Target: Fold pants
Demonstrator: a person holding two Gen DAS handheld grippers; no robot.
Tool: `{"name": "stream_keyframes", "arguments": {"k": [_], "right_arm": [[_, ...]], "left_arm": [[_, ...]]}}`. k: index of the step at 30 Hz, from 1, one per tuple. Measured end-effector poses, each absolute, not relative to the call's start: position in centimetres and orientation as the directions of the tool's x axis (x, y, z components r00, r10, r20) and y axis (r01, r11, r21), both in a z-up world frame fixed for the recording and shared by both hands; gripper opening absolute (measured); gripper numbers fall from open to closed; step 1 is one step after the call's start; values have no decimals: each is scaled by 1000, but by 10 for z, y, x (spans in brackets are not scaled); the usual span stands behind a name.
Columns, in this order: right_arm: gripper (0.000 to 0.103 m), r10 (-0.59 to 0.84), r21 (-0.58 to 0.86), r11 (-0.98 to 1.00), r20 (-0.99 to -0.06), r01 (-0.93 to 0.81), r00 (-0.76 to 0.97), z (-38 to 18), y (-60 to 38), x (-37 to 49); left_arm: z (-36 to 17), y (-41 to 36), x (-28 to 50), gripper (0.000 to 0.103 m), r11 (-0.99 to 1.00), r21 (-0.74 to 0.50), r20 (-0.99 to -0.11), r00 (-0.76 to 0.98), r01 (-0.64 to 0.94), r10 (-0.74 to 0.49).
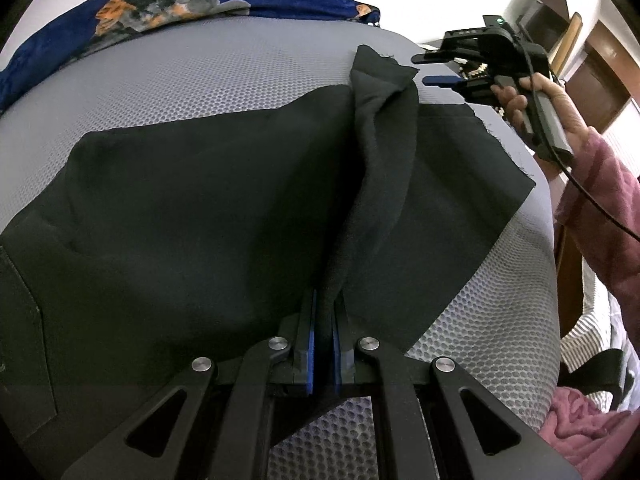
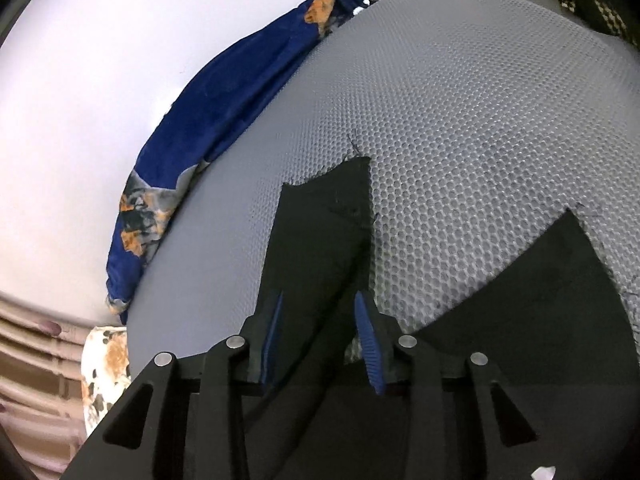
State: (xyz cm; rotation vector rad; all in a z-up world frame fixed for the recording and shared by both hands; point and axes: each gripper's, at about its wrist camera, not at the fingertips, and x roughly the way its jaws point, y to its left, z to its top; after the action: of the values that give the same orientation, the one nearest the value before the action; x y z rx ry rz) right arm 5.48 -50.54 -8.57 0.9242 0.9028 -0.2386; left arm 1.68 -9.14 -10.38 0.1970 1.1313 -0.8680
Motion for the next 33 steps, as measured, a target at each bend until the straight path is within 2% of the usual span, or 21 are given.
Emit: {"name": "stream_keyframes", "arguments": {"k": [5,9,10,17,25,29,33], "right_arm": [[27,161,569,597,-776,566,610,-97,-516,70],[15,136,544,608,-789,578,599,-98,-524,81],[8,135,543,612,-788,575,601,-97,-524,82],[5,46,464,699,-788,544,614,-63,-516,66],[4,-147,361,690,-778,627,611,-10,-523,-37],[3,-218,291,643,-817,709,533,-20,-525,-101],[3,-206,260,569,-874,780,441,-64,-526,-147]], "left_arm": [[-104,-91,18,7,671,-280,-854,142,687,-501],[-105,-93,19,7,672,-279,-855,142,686,-499],[-105,-93,19,7,673,-280,-855,141,684,-499],[-106,-95,19,7,672,-276,-857,141,687,-496],[-91,-106,3,7,629,-197,-845,195,752,-497],[-90,-119,-10,8,580,-113,-853,220,807,-473],[-98,-122,-11,9,565,-102,-869,203,819,-452]]}}
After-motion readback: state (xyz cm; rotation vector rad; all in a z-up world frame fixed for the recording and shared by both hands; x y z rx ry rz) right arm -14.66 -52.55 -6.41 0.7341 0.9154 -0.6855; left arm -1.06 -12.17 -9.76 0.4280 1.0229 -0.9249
